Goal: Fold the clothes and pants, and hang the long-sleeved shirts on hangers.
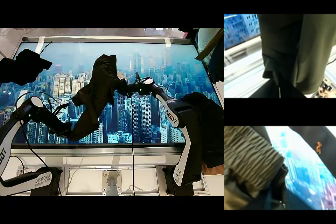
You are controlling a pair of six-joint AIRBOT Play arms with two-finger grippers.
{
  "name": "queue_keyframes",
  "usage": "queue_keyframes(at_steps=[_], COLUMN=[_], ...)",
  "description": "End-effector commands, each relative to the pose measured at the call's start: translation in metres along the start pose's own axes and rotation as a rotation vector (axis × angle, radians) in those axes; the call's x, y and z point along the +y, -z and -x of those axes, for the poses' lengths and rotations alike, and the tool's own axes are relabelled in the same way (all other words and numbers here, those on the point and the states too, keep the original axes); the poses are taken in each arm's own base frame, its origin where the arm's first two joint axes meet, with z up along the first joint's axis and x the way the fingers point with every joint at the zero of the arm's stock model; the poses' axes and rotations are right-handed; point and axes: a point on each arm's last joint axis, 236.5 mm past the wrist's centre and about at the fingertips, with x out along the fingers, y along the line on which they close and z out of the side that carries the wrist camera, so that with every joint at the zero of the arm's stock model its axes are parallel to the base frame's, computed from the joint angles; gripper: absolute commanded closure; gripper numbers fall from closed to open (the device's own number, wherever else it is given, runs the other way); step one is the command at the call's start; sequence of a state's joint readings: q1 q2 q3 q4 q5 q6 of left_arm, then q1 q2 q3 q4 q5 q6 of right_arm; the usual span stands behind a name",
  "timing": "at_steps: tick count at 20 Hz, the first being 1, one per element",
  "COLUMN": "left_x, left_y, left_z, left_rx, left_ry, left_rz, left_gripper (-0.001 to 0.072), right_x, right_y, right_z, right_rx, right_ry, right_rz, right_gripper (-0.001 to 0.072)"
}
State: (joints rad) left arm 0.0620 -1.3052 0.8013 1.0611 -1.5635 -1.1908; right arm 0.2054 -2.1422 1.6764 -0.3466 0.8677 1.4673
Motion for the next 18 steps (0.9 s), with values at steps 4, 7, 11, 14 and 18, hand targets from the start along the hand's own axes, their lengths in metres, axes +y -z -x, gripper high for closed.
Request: queue_keyframes(at_steps=[4, 7, 11, 14, 18], left_x=[-0.006, -0.043, -0.1, -0.128, -0.127], left_y=[-0.002, -0.022, -0.039, -0.032, -0.02], left_z=[0.0, 0.014, 0.062, 0.103, 0.131], left_rx=[-0.011, -0.126, -0.327, -0.466, -0.592], left_ry=[0.023, 0.149, 0.241, 0.18, 0.071], left_rz=[-0.002, -0.083, -0.233, -0.355, -0.361], left_gripper=[0.0695, 0.0695, 0.0695, 0.0695, 0.0695], right_x=[0.034, 0.092, 0.17, 0.196, 0.146], right_y=[-0.008, -0.012, -0.012, 0.023, 0.068], right_z=[0.004, 0.045, 0.142, 0.22, 0.279], right_rx=[0.005, 0.025, -0.053, -0.051, 0.098], right_ry=[-0.056, -0.132, -0.067, 0.062, 0.386], right_rz=[0.135, 0.312, 0.624, 0.777, 0.829], right_gripper=[0.0696, 0.0697, 0.0698, 0.0697, 0.0697])
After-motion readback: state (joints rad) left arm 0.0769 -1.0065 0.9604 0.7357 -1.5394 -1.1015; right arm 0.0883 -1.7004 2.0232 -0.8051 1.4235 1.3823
